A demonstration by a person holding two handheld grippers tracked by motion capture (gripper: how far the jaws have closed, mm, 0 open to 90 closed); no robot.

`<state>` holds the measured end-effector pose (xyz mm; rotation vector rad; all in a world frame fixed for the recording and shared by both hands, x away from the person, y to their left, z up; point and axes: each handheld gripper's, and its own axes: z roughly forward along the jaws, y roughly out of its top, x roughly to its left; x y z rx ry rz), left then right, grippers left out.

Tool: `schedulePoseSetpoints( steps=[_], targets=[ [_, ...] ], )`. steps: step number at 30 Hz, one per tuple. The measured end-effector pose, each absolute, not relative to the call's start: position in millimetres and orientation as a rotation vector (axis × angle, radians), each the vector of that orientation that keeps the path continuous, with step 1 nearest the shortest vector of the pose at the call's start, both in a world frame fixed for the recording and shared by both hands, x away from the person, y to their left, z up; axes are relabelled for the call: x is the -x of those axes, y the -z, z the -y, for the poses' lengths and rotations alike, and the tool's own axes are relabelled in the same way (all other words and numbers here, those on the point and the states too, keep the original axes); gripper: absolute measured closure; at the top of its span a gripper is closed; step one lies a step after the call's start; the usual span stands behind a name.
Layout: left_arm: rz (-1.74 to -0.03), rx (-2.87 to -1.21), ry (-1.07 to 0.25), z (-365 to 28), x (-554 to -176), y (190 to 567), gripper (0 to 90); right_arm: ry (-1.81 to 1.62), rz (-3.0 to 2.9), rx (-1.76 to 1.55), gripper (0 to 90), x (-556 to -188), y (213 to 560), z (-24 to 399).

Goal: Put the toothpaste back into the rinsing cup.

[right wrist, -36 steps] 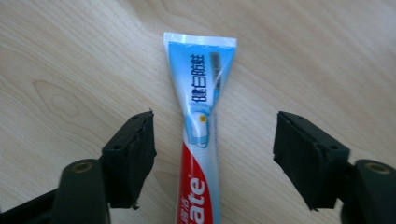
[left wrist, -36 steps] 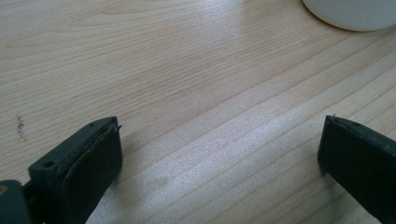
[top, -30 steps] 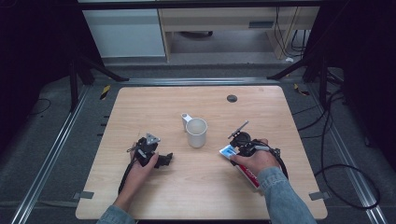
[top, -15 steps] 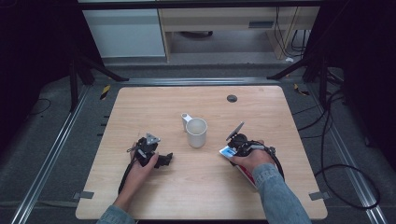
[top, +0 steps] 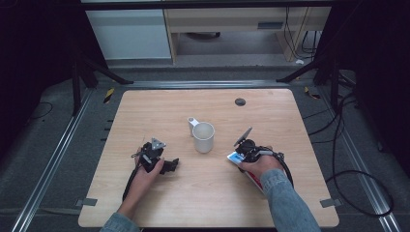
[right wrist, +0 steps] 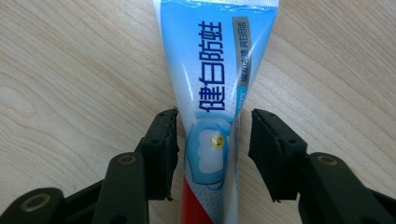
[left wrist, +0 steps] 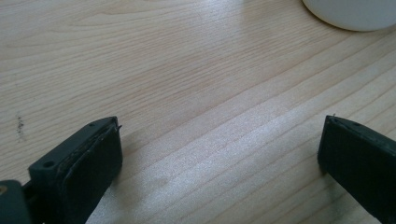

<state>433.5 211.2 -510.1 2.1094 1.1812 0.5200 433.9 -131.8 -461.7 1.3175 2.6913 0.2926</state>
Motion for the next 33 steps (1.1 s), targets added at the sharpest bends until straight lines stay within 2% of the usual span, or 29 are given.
schedulePoseSetpoints(
  steps=[23, 24, 30, 33],
  targets=[
    [-1.180, -2.110, -0.520, -211.2, -433.6, 510.1, 0.0, -0.258, -2.708, -1.315, 63.2, -437.5, 467.6, 130.8],
    [-1.180, -2.110, -0.520, -211.2, -433.6, 510.1, 0.0, -0.272, -2.738, -1.235, 63.3, -439.3, 468.5, 134.7],
    [-1.180, -2.110, -0.520, -211.2, -433.6, 510.1, 0.0, -0.253, -2.704, -1.312, 65.6, -435.3, 467.2, 128.9],
    [-1.180, -2.110, -0.520, -211.2, -433.6, 510.1, 0.0, -0.250, -2.705, -1.303, 69.1, -434.9, 465.6, 128.8]
  ],
)
